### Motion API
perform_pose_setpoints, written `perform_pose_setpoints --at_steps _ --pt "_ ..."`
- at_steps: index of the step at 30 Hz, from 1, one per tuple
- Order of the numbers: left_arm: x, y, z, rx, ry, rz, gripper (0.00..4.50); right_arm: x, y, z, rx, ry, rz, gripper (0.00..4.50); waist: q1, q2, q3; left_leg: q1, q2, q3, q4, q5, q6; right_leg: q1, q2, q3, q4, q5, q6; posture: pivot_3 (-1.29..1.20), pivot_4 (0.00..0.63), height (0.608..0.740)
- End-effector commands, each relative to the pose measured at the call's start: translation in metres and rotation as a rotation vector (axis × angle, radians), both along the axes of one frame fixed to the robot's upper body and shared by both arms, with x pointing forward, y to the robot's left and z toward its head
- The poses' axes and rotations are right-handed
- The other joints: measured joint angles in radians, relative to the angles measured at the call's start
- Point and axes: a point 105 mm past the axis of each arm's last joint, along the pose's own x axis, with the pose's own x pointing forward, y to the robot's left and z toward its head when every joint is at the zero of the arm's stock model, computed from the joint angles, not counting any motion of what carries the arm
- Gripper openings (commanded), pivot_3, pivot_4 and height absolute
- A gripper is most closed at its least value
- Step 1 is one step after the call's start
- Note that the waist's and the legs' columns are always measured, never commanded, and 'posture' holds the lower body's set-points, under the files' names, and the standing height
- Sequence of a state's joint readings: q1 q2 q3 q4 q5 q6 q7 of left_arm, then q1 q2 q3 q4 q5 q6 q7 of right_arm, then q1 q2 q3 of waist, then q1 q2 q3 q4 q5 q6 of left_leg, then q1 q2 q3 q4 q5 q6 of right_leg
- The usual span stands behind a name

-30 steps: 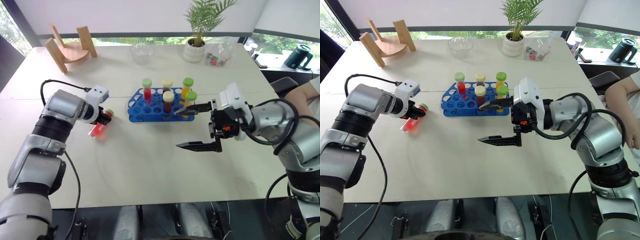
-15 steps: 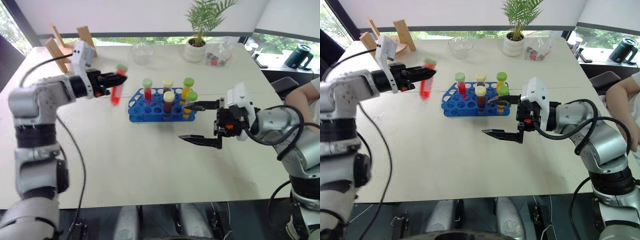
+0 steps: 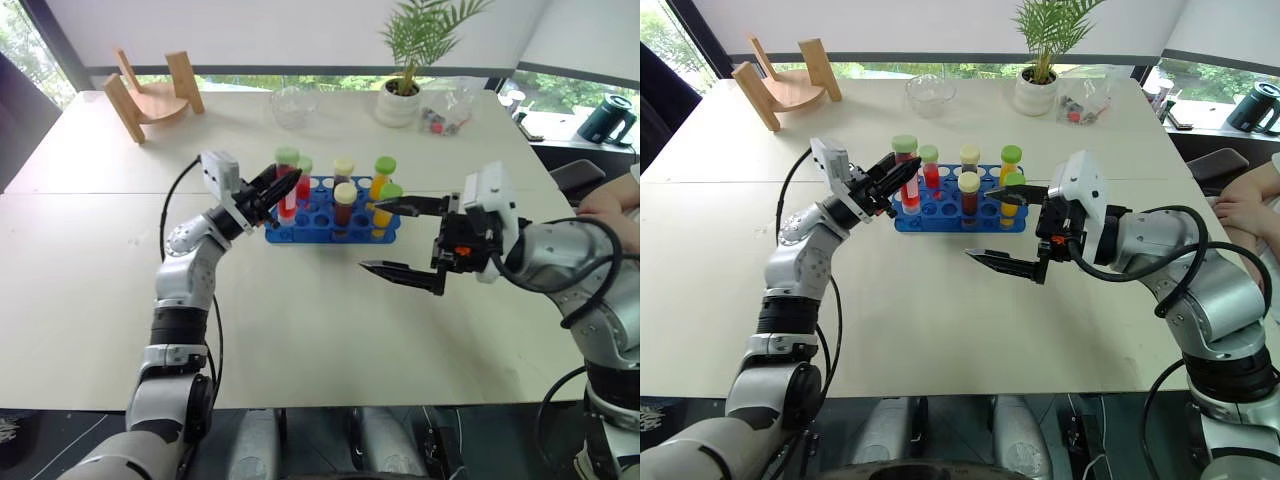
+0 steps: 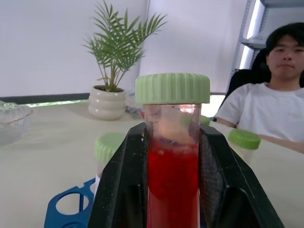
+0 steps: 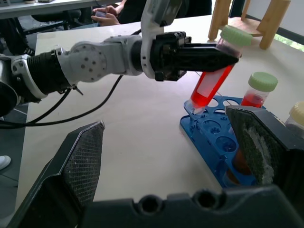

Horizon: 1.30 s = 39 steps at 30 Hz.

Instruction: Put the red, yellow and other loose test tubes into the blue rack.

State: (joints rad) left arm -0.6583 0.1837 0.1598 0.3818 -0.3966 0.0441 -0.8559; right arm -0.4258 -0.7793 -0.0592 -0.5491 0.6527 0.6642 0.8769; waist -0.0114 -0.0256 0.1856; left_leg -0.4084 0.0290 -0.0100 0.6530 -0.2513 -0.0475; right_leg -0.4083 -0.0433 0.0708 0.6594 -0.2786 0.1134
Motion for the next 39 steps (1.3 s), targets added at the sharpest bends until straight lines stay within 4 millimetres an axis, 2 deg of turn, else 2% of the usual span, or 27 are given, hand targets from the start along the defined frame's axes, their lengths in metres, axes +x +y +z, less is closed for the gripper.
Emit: perform_pose_setpoints --at_steps 1,11,24,34,35,37,39 --pt "0.002 -0.012 0.014 0.004 -0.093 -0.013 0.8 -0.007 -0.001 0.01 0.004 -0.051 -0.004 4.5 0.0 0.0 0.0 0.0 0.0 0.0 0.0 0.0 0.0 0.0 0.0 0.0 0.0 0.0 0.0 0.0 0.15 0.74" --pt "0.011 -0.025 -0.002 0.02 -0.098 -0.024 0.8 -0.01 -0.001 0.01 0.012 -0.051 -0.033 4.5 -0.003 0.0 0.0 0.0 0.0 0.0 -0.001 0.0 0.0 0.0 0.001 0.0 0.0 0.0 0.0 0.0 0.15 0.74" --pt "0.012 -0.021 -0.015 0.043 -0.123 0.026 0.8 -0.011 0.001 0.013 0.019 -0.055 -0.035 4.5 -0.002 0.0 0.0 0.0 0.0 0.0 -0.001 0.0 0.0 0.0 0.001 0.0 0.0 0.0 0.0 0.0 0.15 0.74" --pt "0.011 -0.026 -0.033 0.058 -0.091 0.06 0.8 -0.01 0.001 0.013 0.015 -0.049 -0.032 4.5 -0.001 0.0 0.0 0.0 0.0 0.0 -0.001 0.0 0.0 0.0 0.001 0.0 -0.001 0.0 0.0 0.0 0.15 0.74" --pt "0.011 -0.025 -0.033 0.053 -0.092 0.066 1.87 -0.01 0.001 0.012 0.013 -0.048 -0.033 4.5 -0.001 0.0 0.0 0.0 0.0 0.0 -0.001 0.0 0.0 0.0 0.001 0.0 -0.001 0.0 0.0 0.0 0.15 0.74" --pt "0.006 -0.018 -0.031 0.068 -0.119 0.062 2.76 -0.01 -0.001 0.01 0.006 -0.04 -0.038 4.5 -0.002 0.0 0.0 0.0 0.0 0.0 -0.001 0.0 0.0 0.0 0.001 0.0 -0.001 0.0 0.0 0.0 0.15 0.74" --pt "0.003 -0.012 -0.029 0.087 -0.13 0.06 3.84 -0.009 -0.002 0.009 0.003 -0.034 -0.041 4.5 -0.006 0.0 0.0 0.0 0.001 0.0 -0.002 0.0 0.0 0.0 0.001 0.0 -0.001 0.0 0.0 0.0 0.15 0.74"
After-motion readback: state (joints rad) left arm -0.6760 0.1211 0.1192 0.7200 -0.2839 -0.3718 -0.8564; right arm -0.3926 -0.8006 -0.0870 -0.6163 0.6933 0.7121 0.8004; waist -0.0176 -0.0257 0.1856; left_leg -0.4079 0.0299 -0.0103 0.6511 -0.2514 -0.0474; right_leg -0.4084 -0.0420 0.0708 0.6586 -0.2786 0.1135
